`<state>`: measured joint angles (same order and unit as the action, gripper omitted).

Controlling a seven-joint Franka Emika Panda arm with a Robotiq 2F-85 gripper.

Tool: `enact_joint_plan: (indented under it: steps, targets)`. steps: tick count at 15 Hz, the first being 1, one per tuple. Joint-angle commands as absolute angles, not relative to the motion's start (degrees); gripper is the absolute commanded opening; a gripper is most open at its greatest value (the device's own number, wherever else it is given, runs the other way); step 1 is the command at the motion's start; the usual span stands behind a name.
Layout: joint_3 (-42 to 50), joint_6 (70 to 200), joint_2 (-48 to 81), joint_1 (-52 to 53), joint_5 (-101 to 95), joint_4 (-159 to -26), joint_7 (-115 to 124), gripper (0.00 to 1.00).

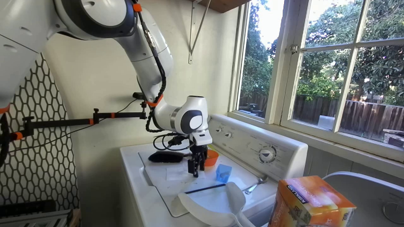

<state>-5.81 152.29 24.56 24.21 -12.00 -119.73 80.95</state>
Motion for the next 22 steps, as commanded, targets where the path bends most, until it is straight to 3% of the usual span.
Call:
enact_joint_plan:
  steps: [1, 6, 8, 11, 14, 15, 16, 19, 22]
  targets:
    - [-5.5, 151.6, 25.0, 24.4, -10.6, -119.3, 79.5, 0.67]
    - [-4.6, 150.7, 23.9, 25.1, -11.6, -119.7, 80.5, 0.33]
    - [-4.1, 150.1, 23.5, 25.3, -12.2, -119.7, 80.9, 0.32]
    - [-3.6, 149.2, 23.1, 25.7, -12.9, -119.7, 81.3, 0.49]
    - [-3.0, 148.3, 23.0, 26.2, -13.4, -119.6, 82.3, 0.50]
    - [-2.8, 148.0, 22.9, 26.3, -13.6, -119.6, 82.5, 0.23]
    - [-2.6, 147.8, 22.7, 26.5, -13.9, -119.6, 82.8, 0.22]
    - [-2.1, 146.7, 22.0, 27.0, -14.9, -119.7, 83.5, 0.01]
    - [-2.0, 145.7, 21.6, 27.1, -15.9, -119.7, 84.3, 0.00]
